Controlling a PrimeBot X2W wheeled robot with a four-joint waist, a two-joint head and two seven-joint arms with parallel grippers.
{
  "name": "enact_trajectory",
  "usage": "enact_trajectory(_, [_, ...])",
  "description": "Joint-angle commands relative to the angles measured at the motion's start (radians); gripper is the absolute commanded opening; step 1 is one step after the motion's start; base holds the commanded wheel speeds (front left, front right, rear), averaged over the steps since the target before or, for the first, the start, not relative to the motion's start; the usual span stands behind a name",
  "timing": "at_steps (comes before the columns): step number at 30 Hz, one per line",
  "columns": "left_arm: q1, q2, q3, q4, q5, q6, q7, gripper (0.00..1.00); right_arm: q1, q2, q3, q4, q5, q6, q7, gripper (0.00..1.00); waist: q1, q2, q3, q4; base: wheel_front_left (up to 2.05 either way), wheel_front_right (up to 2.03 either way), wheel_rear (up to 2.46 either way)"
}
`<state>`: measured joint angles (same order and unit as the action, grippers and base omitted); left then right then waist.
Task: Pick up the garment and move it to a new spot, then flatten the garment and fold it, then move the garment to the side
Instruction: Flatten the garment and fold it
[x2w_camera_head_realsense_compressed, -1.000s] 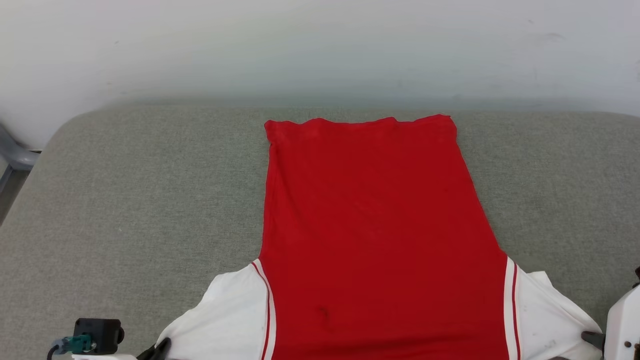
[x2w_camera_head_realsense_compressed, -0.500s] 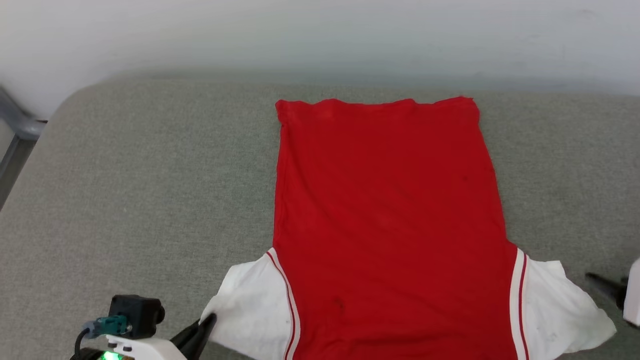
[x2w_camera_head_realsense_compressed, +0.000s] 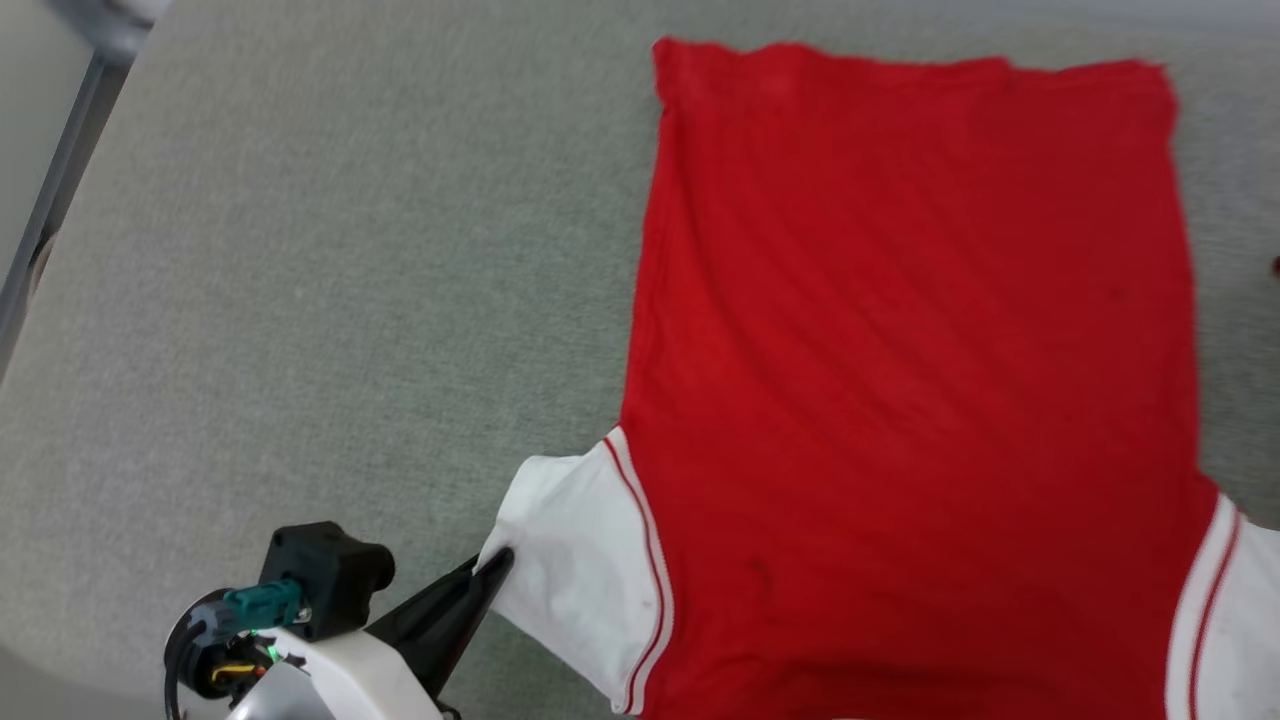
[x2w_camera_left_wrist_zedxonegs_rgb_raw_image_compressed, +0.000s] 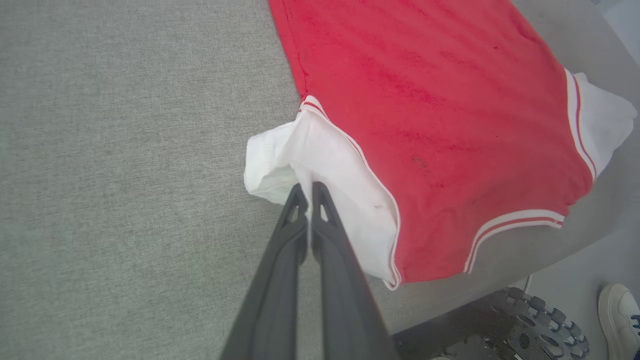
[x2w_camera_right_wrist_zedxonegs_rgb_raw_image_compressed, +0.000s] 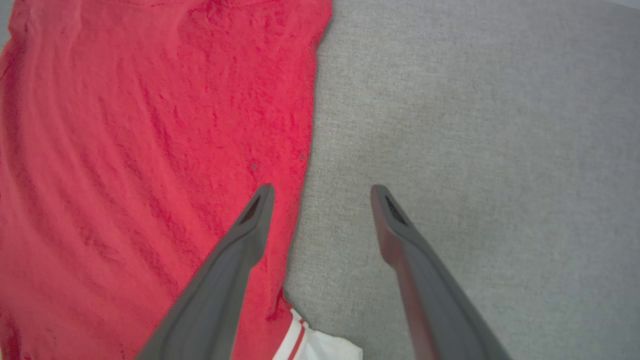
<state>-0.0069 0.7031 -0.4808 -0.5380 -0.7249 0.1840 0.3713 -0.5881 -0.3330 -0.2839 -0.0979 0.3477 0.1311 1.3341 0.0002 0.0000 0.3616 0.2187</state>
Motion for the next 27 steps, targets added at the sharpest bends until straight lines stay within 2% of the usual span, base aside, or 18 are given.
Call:
enact_trajectory(1, [-0.021, -0.007, -0.004, -0.009, 0.007, -0.007, 0.001, 0.00, -0.046, -0.014, -0.005, 0.015, -0.016, -0.001, 0.006, 1.00, -0.0002, 0.0000, 0.082, 0.076, 0.00, 0.00, 0.00])
enact_trajectory(5, [-0.060, -0.007, -0.020, -0.010, 0.037, -0.021, 0.007, 0.00, -0.177, -0.031, -0.007, 0.083, -0.077, -0.001, 0.016, 1.00, -0.0002, 0.0000, 0.144, 0.131, 0.00, 0.00, 0.00])
enact_trajectory(12, [-0.113, -0.047, -0.058, 0.001, 0.056, -0.051, -0.004, 0.00, -0.343, -0.081, -0.018, 0.205, -0.204, -0.001, -0.002, 1.00, -0.0002, 0.0000, 0.220, 0.212, 0.00, 0.00, 0.00])
enact_trajectory(20, [-0.130, -0.079, -0.084, 0.018, 0.053, -0.066, -0.021, 0.00, -0.397, -0.123, -0.059, 0.307, -0.290, -0.001, -0.055, 1.00, -0.0002, 0.0000, 0.264, 0.275, 0.00, 0.00, 0.00])
enact_trajectory(25, [-0.128, -0.101, -0.072, 0.037, 0.032, -0.064, -0.043, 0.00, -0.394, -0.096, -0.076, 0.362, -0.309, -0.001, -0.070, 1.00, -0.0002, 0.0000, 0.272, 0.286, 0.00, 0.00, 0.00])
enact_trajectory(26, [-0.125, -0.099, -0.067, 0.039, 0.029, -0.062, -0.046, 0.00, -0.384, -0.096, -0.067, 0.367, -0.308, -0.001, -0.062, 0.96, -0.0002, 0.0000, 0.272, 0.287, 0.00, 0.00, 0.00])
enact_trajectory(27, [-0.124, -0.094, -0.063, 0.042, 0.032, -0.061, -0.050, 0.00, -0.375, -0.098, -0.060, 0.372, -0.306, -0.001, -0.056, 0.14, -0.0002, 0.0000, 0.274, 0.287, 0.00, 0.00, 0.00])
